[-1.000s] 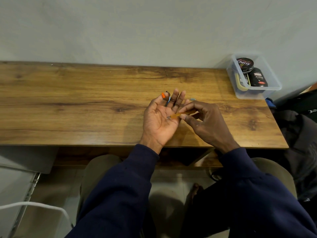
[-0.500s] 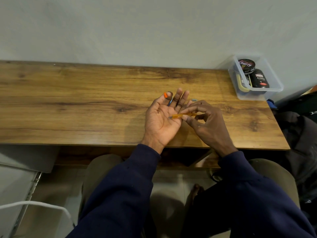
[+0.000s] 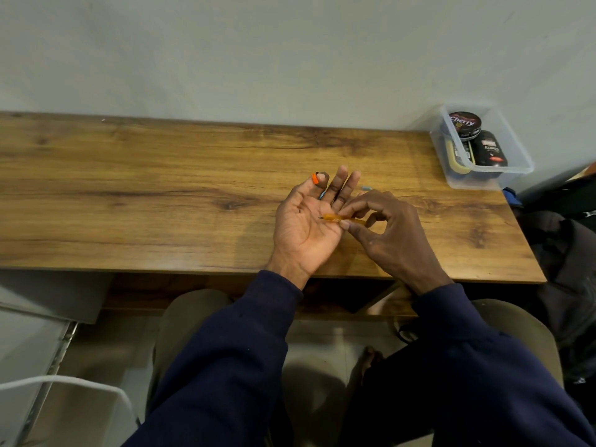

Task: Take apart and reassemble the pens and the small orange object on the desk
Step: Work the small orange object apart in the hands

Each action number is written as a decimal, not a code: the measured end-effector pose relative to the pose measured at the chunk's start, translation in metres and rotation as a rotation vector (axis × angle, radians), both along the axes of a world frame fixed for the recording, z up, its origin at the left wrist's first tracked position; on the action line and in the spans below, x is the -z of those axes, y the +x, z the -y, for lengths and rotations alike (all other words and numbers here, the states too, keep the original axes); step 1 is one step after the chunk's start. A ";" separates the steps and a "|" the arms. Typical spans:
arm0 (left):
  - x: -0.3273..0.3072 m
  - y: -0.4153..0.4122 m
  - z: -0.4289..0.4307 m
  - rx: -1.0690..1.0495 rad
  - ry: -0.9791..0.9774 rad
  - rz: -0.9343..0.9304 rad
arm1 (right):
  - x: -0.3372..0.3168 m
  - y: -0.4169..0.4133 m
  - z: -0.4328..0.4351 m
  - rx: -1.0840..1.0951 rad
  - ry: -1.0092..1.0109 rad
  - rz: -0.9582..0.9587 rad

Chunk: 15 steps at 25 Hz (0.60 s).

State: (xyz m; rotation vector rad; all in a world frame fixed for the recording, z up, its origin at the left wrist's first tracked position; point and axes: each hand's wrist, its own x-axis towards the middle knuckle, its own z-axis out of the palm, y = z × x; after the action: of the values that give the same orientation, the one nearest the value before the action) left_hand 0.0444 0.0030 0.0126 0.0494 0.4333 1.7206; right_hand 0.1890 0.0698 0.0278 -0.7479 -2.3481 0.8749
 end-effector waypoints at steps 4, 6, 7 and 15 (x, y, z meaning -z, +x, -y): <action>0.001 0.000 -0.001 0.006 0.011 0.016 | -0.001 0.001 -0.001 -0.023 0.011 0.001; 0.002 0.001 -0.001 0.008 0.017 0.028 | -0.002 0.001 0.000 -0.033 0.017 -0.012; 0.002 0.001 0.000 0.008 0.022 0.036 | -0.002 0.001 0.000 -0.038 0.024 -0.016; -0.001 0.001 0.001 0.015 0.025 0.032 | -0.006 0.001 -0.001 -0.105 0.117 0.077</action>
State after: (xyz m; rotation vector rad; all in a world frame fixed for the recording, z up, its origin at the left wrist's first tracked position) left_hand 0.0458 0.0020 0.0133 0.0426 0.3872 1.7102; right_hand 0.1895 0.0705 0.0338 -0.6265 -2.5020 0.7562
